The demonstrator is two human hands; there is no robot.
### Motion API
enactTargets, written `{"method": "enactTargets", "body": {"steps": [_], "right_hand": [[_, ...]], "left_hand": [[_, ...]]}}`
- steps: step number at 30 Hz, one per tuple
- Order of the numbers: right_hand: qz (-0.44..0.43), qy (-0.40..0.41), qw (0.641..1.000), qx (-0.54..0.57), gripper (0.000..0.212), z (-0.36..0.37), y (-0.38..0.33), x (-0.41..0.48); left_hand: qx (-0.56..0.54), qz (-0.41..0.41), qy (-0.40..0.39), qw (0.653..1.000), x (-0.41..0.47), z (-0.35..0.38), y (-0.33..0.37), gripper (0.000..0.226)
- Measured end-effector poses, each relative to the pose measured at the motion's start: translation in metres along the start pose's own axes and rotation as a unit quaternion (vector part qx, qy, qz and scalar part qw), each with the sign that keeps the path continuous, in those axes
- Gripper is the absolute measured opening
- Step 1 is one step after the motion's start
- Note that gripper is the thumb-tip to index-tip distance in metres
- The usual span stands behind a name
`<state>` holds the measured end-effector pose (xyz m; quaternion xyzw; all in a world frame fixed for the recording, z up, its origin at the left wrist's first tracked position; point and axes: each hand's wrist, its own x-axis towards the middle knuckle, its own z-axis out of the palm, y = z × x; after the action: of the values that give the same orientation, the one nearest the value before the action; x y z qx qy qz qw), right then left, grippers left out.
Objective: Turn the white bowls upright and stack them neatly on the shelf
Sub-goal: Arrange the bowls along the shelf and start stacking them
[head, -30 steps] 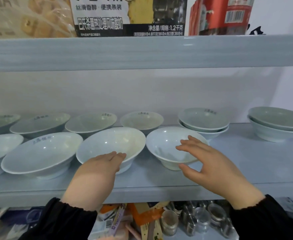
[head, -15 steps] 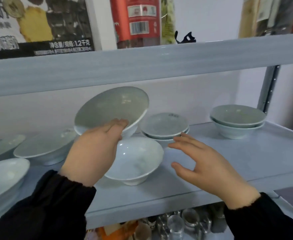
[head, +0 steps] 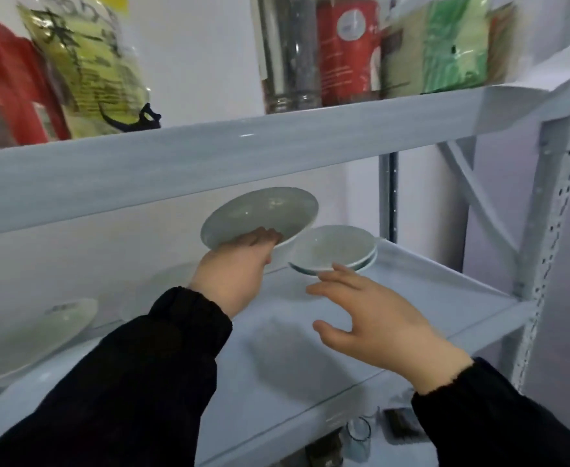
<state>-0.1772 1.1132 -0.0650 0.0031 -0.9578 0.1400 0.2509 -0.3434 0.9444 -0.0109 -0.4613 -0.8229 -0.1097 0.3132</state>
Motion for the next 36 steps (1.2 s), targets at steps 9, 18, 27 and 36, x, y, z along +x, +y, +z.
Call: {"method": "enactTargets", "body": {"steps": [9, 18, 27, 36], "right_hand": [[0.027, -0.02, 0.999, -0.011, 0.064, -0.006, 0.078, -0.02], [0.039, -0.031, 0.999, -0.008, 0.059, -0.001, 0.115, -0.023], [0.009, -0.006, 1.0, -0.006, 0.056, 0.02, 0.12, -0.008], [-0.043, 0.046, 0.998, 0.016, 0.046, 0.027, 0.106, 0.01]], "left_hand": [[-0.036, -0.003, -0.07, 0.997, 0.085, 0.098, 0.047, 0.054], [-0.053, -0.025, -0.163, 0.985, 0.097, 0.138, 0.063, 0.055], [-0.049, -0.019, -0.188, 0.981, 0.085, 0.123, 0.072, 0.038], [-0.023, -0.033, -0.144, 0.989, 0.079, 0.097, 0.066, 0.063]]}}
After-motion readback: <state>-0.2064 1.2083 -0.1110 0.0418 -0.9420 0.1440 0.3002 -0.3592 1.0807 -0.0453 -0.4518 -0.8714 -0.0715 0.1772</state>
